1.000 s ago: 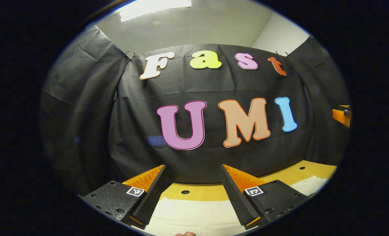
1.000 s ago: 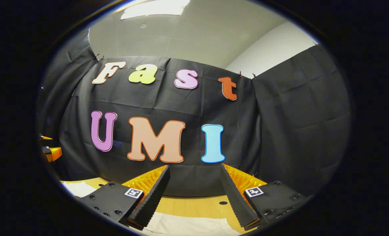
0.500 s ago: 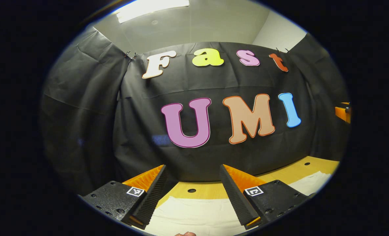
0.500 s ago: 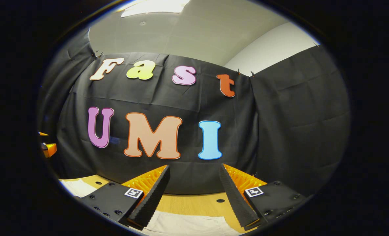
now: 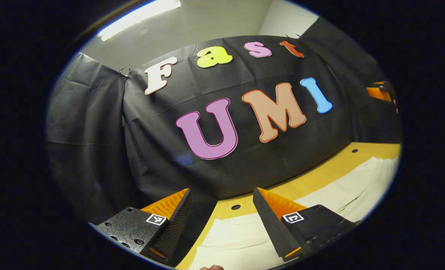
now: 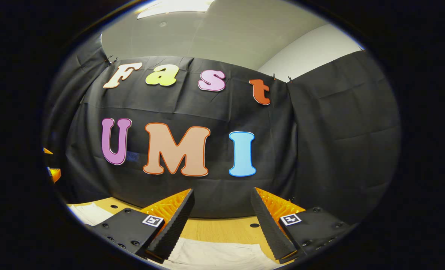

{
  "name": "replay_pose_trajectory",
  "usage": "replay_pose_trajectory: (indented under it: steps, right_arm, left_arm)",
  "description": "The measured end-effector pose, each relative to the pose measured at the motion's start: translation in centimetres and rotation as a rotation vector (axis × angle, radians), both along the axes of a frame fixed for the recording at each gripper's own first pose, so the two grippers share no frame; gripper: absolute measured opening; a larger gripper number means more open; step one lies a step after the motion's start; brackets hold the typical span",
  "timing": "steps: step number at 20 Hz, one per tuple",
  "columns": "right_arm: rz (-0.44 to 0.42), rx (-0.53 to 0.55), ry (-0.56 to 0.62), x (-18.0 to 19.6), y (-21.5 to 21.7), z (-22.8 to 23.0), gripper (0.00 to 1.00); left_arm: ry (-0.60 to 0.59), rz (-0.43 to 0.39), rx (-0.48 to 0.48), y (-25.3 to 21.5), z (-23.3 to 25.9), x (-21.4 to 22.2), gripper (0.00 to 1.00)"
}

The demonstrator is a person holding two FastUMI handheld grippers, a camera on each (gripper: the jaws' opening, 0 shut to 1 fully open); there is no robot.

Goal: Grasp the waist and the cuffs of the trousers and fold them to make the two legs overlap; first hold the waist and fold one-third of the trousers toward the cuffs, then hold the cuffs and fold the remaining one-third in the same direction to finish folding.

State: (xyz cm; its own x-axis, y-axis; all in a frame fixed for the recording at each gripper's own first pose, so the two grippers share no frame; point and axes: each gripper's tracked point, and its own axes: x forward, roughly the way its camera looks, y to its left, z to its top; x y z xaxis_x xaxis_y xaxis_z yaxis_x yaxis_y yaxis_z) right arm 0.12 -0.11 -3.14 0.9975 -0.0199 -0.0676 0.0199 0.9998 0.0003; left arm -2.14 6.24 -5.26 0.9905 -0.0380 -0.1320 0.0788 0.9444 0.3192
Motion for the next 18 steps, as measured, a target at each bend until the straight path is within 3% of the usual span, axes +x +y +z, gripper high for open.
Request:
replay_pose_trajectory:
  steps: [6,10,18]
  right_arm:
    - [0.034,0.017,0.015,0.8,1.5,-1.1,0.96]
    - [0.05,0.014,0.028,1.1,2.0,-1.9,0.97]
    - [0.051,0.008,0.069,1.1,1.6,-3.8,0.97]
  left_arm:
    - [0.176,-0.101,0.233,1.5,-7.2,-3.2,0.96]
    - [0.35,-0.209,0.375,1.8,-14.2,-7.1,0.96]
    - [0.606,-0.378,0.541,2.5,-22.5,-14.0,0.97]
